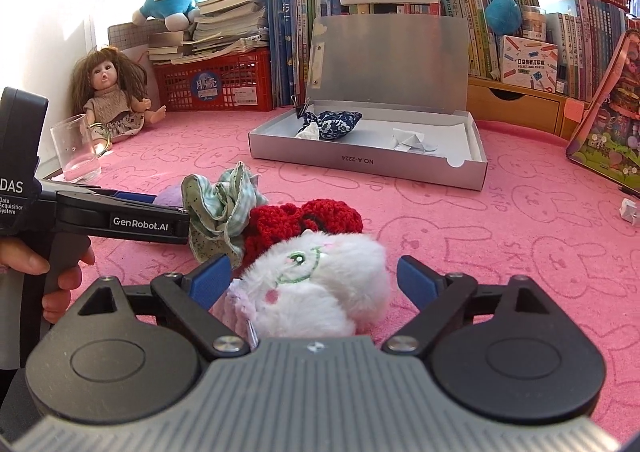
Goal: Organize objects
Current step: 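Close left tool on the purple heart plush while right tool closes on the white fluffy plush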
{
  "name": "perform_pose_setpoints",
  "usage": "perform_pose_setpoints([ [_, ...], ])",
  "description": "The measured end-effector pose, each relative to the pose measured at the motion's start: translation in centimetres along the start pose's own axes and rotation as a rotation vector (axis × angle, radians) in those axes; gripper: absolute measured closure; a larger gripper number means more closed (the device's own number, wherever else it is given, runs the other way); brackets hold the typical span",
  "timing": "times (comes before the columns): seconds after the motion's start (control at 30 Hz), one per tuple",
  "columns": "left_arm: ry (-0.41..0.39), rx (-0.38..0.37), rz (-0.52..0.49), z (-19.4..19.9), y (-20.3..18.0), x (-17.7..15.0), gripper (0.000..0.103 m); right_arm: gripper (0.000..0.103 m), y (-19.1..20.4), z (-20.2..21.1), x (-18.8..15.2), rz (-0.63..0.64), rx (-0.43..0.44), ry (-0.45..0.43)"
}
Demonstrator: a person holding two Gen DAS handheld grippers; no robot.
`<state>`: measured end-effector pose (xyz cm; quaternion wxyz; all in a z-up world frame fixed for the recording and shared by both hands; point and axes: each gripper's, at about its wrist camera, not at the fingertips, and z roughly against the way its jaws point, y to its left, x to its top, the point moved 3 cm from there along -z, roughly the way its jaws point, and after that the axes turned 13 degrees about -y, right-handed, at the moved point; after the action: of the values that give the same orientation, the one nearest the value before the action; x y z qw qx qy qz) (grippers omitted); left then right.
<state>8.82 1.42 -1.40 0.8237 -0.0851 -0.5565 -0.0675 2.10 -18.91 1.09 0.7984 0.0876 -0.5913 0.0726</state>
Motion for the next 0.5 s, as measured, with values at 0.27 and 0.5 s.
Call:
perform_pose_setpoints([
  [0.27, 0.005, -0.001, -0.006, -0.7, -0.3, -0.2, 0.018, 0.008, -0.2, 0.3, -0.5, 0.045, -0.04, 0.005],
  [0.5, 0.0, 0.004, -0.027, -0.8, -0.6, -0.4, 0.016, 0.008, 0.9, -0.8, -1.0, 0.105, -0.029, 0.032],
])
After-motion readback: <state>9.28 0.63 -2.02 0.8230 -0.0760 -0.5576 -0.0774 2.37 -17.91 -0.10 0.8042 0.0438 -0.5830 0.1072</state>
